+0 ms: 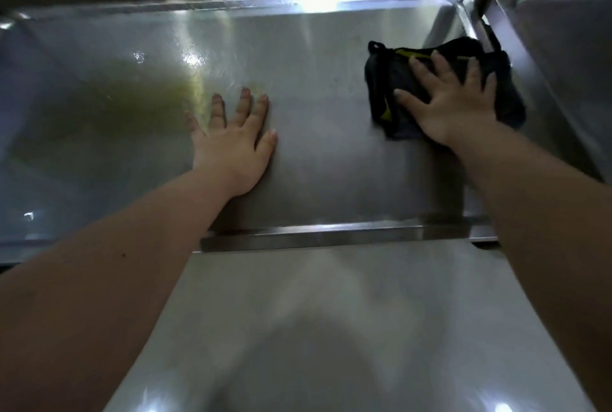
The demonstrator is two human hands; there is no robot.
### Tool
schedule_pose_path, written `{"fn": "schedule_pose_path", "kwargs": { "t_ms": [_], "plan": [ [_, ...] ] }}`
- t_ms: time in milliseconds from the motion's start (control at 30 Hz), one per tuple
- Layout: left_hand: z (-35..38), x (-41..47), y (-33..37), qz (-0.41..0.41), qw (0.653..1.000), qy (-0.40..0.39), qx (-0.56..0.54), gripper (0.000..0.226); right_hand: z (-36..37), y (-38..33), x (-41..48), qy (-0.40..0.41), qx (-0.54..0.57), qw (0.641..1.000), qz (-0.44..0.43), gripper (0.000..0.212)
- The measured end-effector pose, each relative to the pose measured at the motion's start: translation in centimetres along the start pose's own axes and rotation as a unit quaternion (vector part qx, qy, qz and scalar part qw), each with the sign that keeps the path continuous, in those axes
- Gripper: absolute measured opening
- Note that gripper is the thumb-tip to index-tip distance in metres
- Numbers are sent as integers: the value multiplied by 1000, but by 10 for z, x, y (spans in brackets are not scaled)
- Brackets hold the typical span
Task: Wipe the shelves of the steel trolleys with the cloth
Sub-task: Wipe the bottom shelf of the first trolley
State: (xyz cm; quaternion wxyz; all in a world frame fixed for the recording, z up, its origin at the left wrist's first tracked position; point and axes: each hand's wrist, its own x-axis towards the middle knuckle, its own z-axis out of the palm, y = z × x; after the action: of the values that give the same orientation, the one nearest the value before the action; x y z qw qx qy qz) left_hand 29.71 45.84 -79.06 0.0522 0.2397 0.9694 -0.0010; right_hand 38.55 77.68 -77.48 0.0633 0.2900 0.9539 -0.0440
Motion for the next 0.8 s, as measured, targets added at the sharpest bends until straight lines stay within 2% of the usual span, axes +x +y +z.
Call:
{"fn": "schedule_pose_path", "kwargs": {
  "t_ms": [100, 233, 333, 400, 533, 600, 700, 800],
  "plan": [
    [1, -1, 2, 5, 1000, 3, 1, 60, 10, -34, -27, 27, -12, 999, -28, 75],
    [-1, -3, 0, 4, 1000, 0, -3, 58, 23, -113, -68, 30, -12, 989, -147, 73],
    [-4, -6, 0, 3, 1000, -7, -7, 58, 21, -112, -71, 15, -6, 983, -181, 73],
    [-5, -7, 2, 2, 1000, -13, -9, 58, 17, -81, -61, 26, -1, 986, -164, 72],
    [-3, -8, 4, 3, 1000, 4, -10, 58, 9, 0, -54, 13, -2, 999, -31, 74],
    [-2, -8, 4, 3, 1000, 8, -11, 58, 7, 23, -67, -4, 4, 1000, -28, 75],
    [1, -8, 4, 5, 1000, 17, -10, 58, 16, 27, -106, 10, -4, 999, -40, 75],
    [2, -10, 5, 4, 1000, 21, -10, 58, 24, -12, -138, 15, -3, 1000, -24, 76]
  ]
}}
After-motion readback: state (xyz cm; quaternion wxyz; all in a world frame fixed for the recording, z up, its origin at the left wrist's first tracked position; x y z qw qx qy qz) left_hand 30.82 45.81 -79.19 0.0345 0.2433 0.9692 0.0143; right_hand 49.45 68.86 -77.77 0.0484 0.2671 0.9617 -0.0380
